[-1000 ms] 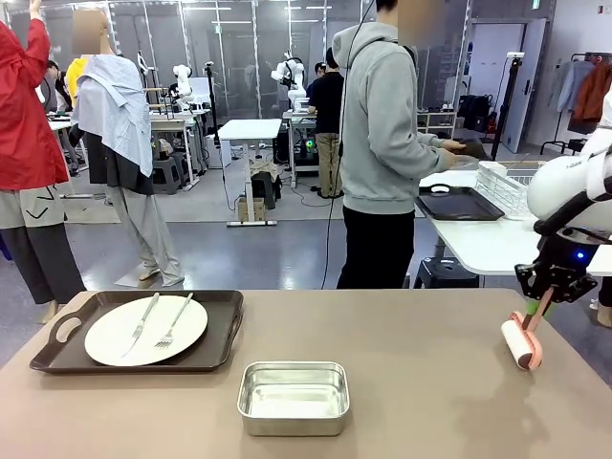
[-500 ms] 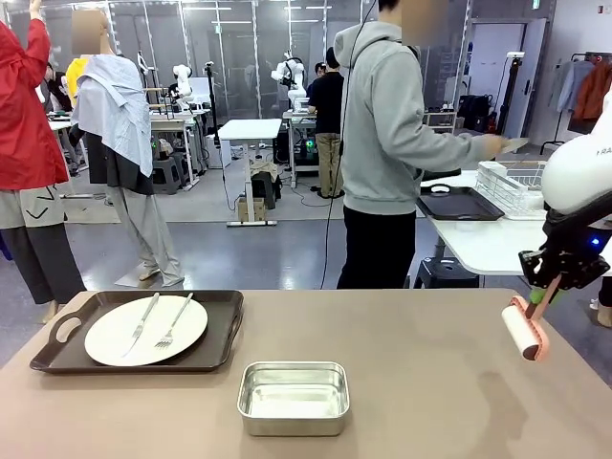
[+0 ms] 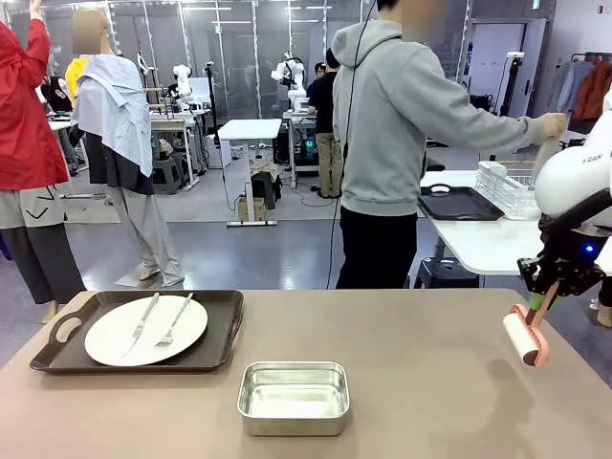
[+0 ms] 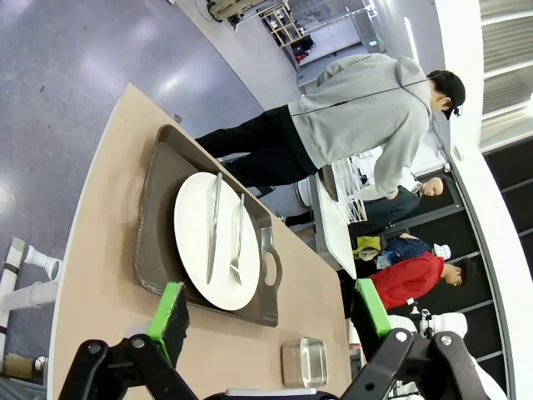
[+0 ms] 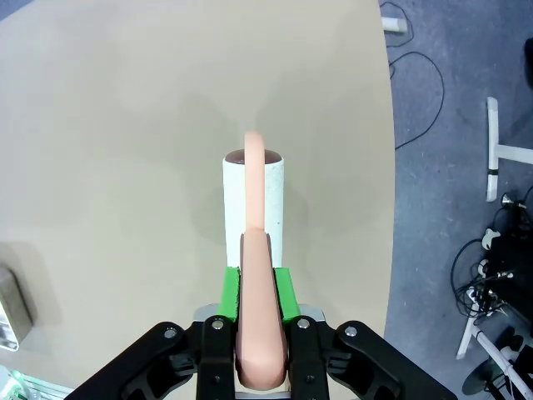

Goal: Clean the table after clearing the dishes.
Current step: Place the Lint Roller back on top of the Airtight Container.

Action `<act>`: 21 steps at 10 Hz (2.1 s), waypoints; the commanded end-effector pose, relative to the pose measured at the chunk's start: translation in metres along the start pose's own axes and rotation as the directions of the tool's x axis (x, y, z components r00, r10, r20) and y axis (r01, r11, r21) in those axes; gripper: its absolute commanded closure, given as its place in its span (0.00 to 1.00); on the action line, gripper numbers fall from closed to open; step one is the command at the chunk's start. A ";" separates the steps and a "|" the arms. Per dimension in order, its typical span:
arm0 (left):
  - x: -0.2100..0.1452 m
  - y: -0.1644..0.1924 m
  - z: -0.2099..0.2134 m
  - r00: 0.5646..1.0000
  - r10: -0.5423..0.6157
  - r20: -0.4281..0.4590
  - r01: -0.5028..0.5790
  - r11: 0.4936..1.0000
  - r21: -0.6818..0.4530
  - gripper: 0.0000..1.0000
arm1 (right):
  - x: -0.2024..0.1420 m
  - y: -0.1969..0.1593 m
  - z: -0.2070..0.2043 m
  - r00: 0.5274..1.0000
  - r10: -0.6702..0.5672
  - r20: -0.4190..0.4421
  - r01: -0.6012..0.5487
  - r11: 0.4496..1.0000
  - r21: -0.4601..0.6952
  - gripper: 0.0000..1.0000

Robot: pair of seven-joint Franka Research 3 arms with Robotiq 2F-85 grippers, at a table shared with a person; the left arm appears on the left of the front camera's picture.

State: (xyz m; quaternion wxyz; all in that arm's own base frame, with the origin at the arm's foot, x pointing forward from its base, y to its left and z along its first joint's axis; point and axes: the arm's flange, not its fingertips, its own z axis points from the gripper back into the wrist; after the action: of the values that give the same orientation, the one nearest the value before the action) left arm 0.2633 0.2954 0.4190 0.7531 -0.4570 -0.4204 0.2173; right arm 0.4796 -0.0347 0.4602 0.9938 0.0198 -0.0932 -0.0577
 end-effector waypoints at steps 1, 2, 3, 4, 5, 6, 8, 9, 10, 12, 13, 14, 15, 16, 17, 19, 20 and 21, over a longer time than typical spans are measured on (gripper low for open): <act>0.001 0.000 0.002 1.000 -0.001 0.009 0.001 1.000 -0.019 0.00 | 0.000 0.002 0.005 1.000 0.002 0.009 -0.002 1.000 0.000 0.79; 0.001 0.000 0.002 1.000 -0.001 0.009 0.001 1.000 -0.019 0.00 | 0.000 0.002 0.005 1.000 0.002 0.009 -0.002 1.000 0.000 0.79; 0.001 0.000 0.002 1.000 -0.001 0.009 0.001 1.000 -0.019 0.00 | 0.000 0.002 0.005 1.000 0.002 0.009 -0.002 1.000 0.000 0.79; 0.001 0.000 0.002 1.000 -0.001 0.009 0.001 1.000 -0.019 0.00 | 0.000 0.002 0.005 1.000 0.002 0.009 -0.002 1.000 0.000 0.79; 0.001 0.000 0.002 1.000 -0.001 0.009 0.001 1.000 -0.019 0.00 | 0.000 0.002 0.005 1.000 0.002 0.009 -0.002 1.000 0.000 0.79; 0.001 0.000 0.002 1.000 -0.001 0.009 0.001 1.000 -0.019 0.00 | 0.000 0.002 0.005 1.000 0.002 0.009 -0.002 1.000 0.000 0.79; 0.001 0.000 0.002 1.000 -0.001 0.009 0.001 1.000 -0.019 0.00 | 0.001 0.000 0.002 1.000 0.000 0.004 0.000 1.000 0.000 0.79; 0.001 0.000 0.002 1.000 -0.001 0.009 0.001 1.000 -0.019 0.00 | 0.002 0.040 0.019 0.976 0.192 0.098 -0.186 0.980 -0.069 0.79; 0.001 0.000 0.002 1.000 -0.001 0.009 0.001 1.000 -0.019 0.00 | 0.001 0.085 0.035 0.922 0.362 0.139 -0.346 0.929 -0.130 0.79; 0.001 0.000 0.002 1.000 -0.001 0.009 0.001 1.000 -0.019 0.00 | -0.017 0.182 0.057 0.723 0.670 0.167 -0.638 0.741 -0.210 0.79; 0.001 0.000 0.002 1.000 -0.001 0.009 0.001 1.000 -0.019 0.00 | -0.036 0.228 0.060 0.595 0.786 0.170 -0.753 0.619 -0.224 0.79; 0.001 0.000 0.002 1.000 -0.001 0.009 0.001 1.000 -0.019 0.00 | -0.056 0.272 0.059 0.464 0.868 0.177 -0.846 0.493 -0.202 0.79; 0.001 0.000 0.002 1.000 -0.001 0.009 0.001 1.000 -0.019 0.00 | -0.082 0.312 0.063 0.318 0.928 0.192 -0.928 0.346 -0.139 0.79; 0.001 0.000 0.002 1.000 -0.001 0.009 0.001 1.000 -0.019 0.00 | -0.111 0.347 0.073 0.151 0.963 0.221 -0.978 0.178 -0.108 0.79; 0.001 0.000 0.002 1.000 -0.001 0.009 0.001 1.000 -0.019 0.00 | -0.134 0.365 0.076 0.046 0.977 0.207 -0.993 0.067 -0.097 0.79; 0.001 0.000 0.002 1.000 -0.001 0.009 0.001 1.000 -0.019 0.00 | -0.175 0.390 0.075 -0.097 0.976 0.194 -0.994 -0.086 -0.063 0.79; 0.001 0.000 0.002 1.000 -0.001 0.009 0.001 1.000 -0.019 0.00 | -0.191 0.397 0.074 -0.147 0.970 0.194 -0.989 -0.139 -0.053 0.79; 0.001 0.000 0.002 1.000 -0.001 0.009 0.001 1.000 -0.019 0.00 | -0.199 0.402 0.070 -0.156 0.972 0.175 -0.988 -0.152 -0.035 0.79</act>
State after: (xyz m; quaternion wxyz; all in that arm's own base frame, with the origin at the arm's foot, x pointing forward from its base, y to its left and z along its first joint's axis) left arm 0.2631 0.2956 0.4190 0.7529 -0.4570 -0.4206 0.2176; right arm 0.3183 0.3959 0.5117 0.6863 -0.0079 -0.1598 0.7095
